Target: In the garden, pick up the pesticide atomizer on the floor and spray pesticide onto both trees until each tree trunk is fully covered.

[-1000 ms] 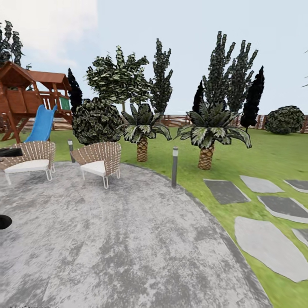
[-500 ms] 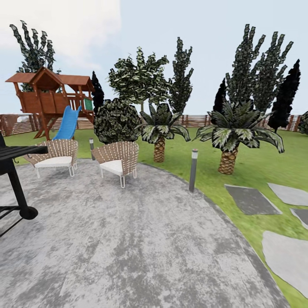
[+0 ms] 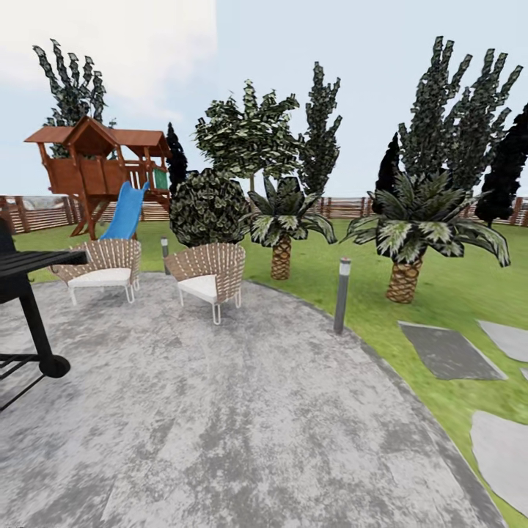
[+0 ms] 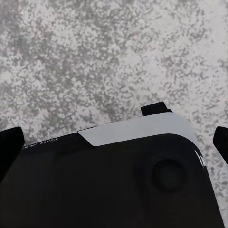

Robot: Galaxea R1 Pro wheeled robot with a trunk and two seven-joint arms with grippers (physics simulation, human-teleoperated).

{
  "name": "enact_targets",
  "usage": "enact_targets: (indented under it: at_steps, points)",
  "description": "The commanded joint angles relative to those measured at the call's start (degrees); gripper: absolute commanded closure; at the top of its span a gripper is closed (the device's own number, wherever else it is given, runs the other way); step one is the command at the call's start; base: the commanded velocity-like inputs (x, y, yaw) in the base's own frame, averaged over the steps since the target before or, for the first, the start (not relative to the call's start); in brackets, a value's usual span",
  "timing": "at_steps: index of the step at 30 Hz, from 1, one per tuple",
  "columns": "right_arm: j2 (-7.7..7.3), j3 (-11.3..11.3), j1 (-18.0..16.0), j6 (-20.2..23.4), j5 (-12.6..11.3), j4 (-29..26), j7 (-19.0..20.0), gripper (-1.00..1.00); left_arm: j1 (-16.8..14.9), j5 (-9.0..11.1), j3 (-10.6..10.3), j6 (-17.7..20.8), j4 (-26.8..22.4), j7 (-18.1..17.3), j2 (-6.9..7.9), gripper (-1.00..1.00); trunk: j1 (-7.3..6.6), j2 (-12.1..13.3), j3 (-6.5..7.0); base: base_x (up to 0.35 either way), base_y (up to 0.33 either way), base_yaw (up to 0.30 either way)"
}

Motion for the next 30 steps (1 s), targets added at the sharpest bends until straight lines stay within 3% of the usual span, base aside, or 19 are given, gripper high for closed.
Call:
enact_targets:
  at_steps: [1, 30]
  points:
    - [0.02, -0.5, 0.0, -0.2, 0.1, 0.0, 0.3, -1.0, -0.1, 0.4, 0.3, -0.1, 0.1, -0.5, 0.01, -1.0, 0.02, 0.0, -0.06, 0.197, 0.0, 0.219]
    - [0.22, -0.3, 0.0, -0.2, 0.2, 0.1, 0.3, -1.0, -0.1, 0.4, 0.3, -0.1, 0.1, -0.5, 0.01, -1.0, 0.02, 0.0, 0.41, 0.197, 0.0, 0.282]
